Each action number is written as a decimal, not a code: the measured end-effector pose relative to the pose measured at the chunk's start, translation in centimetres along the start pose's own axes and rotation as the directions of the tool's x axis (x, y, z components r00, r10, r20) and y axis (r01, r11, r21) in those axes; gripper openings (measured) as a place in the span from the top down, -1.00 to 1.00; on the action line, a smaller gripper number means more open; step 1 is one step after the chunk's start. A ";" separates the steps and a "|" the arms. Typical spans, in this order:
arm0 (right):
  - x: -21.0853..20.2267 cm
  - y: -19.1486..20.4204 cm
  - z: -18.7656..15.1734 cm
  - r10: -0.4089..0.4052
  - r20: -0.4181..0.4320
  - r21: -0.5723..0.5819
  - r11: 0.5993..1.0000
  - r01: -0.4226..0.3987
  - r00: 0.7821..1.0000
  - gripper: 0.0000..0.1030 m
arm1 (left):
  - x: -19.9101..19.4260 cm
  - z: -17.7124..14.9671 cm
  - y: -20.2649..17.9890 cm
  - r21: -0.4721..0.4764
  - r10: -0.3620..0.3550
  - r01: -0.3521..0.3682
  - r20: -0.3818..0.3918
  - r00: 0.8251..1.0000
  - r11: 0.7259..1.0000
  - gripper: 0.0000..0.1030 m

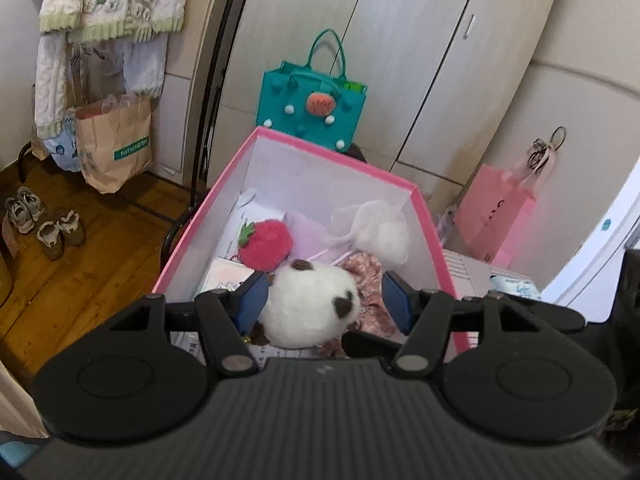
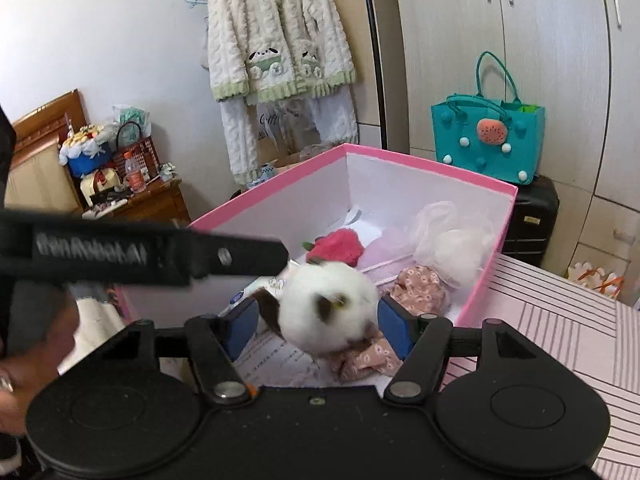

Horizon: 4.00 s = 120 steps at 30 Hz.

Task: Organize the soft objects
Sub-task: 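Open both grippers releasing the plush cat into the box, then move both grippers away from the box toward the wet-wipes pack, then close the left gripper on the wet-wipes pack while the right gripper grasps it too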

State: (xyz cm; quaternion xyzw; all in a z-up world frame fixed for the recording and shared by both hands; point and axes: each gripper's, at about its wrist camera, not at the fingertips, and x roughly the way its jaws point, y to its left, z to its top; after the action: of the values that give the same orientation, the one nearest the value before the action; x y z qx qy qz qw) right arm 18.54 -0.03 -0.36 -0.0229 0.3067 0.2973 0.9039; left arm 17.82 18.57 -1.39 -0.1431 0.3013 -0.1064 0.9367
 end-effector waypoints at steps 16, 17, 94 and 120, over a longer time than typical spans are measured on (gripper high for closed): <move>-10.5 1.7 -0.8 -0.052 0.037 -0.081 0.995 0.055 0.998 -0.38 | -7.4 -0.3 -5.5 0.215 -0.052 0.053 -0.013 0.999 0.975 -0.27; -11.2 1.7 -0.9 -0.047 0.037 -0.078 0.996 0.050 0.998 -0.38 | -7.8 -0.4 -5.9 0.233 -0.061 0.064 -0.022 0.998 0.970 -0.28; -10.1 -36.2 -12.3 -0.294 0.033 0.429 0.867 0.253 0.955 -0.57 | 26.0 -5.1 -26.3 -0.003 -0.303 0.318 -0.304 0.903 0.948 -0.33; -9.1 -35.2 -13.2 -0.322 0.025 0.501 0.823 0.267 0.946 0.36 | 27.1 -6.7 -26.8 -0.039 -0.257 0.258 -0.317 0.913 0.965 0.57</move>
State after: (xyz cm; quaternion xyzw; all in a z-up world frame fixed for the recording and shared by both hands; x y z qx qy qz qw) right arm 24.99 -36.68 -10.82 0.1765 0.3155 0.0668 0.9300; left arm 32.34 -15.66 -12.13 -0.1606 0.4271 -0.2511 0.8537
